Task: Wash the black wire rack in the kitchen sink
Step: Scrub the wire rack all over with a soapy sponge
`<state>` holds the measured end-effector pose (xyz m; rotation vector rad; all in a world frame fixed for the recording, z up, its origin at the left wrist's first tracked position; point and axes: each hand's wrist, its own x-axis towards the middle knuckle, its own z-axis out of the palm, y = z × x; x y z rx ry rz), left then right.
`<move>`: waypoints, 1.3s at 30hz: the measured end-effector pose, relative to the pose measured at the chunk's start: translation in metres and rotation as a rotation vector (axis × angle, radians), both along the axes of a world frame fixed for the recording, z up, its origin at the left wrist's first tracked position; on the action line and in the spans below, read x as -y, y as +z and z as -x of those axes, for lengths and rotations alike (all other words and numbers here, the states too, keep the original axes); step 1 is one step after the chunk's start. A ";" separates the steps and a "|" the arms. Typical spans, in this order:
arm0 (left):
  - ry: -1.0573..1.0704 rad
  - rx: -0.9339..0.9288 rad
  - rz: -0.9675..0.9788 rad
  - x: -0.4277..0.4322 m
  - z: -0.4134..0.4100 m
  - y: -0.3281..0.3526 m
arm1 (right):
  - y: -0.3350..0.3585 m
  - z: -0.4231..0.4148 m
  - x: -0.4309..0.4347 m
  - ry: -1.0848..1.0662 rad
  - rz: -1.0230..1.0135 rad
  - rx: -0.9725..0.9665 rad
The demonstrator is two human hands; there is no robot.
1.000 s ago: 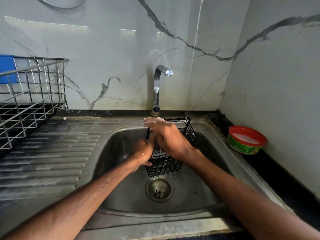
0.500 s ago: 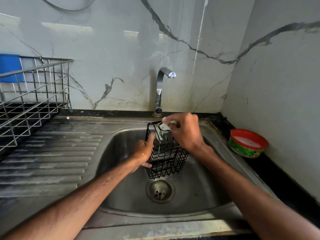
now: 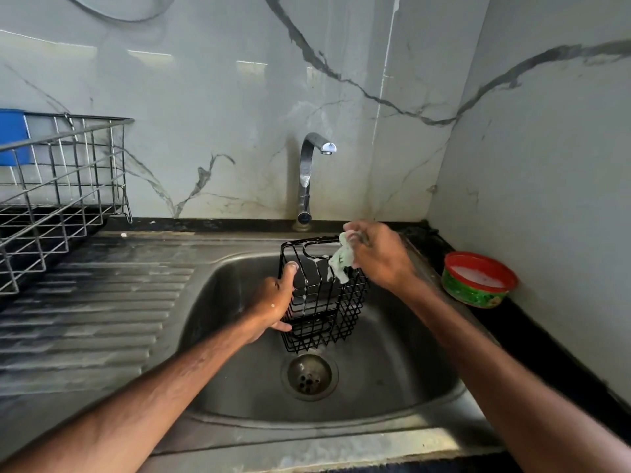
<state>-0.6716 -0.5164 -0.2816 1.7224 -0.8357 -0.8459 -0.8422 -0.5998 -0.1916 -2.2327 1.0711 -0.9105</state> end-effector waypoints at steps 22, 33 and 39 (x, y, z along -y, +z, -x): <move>-0.014 0.032 0.007 0.000 -0.004 -0.003 | 0.018 0.013 -0.003 0.000 0.334 0.134; -0.014 0.034 -0.005 0.000 -0.002 -0.001 | -0.018 -0.014 0.025 -0.017 0.300 -0.086; -0.015 0.061 0.005 -0.003 0.001 0.001 | -0.028 -0.019 0.019 -0.037 0.530 -0.295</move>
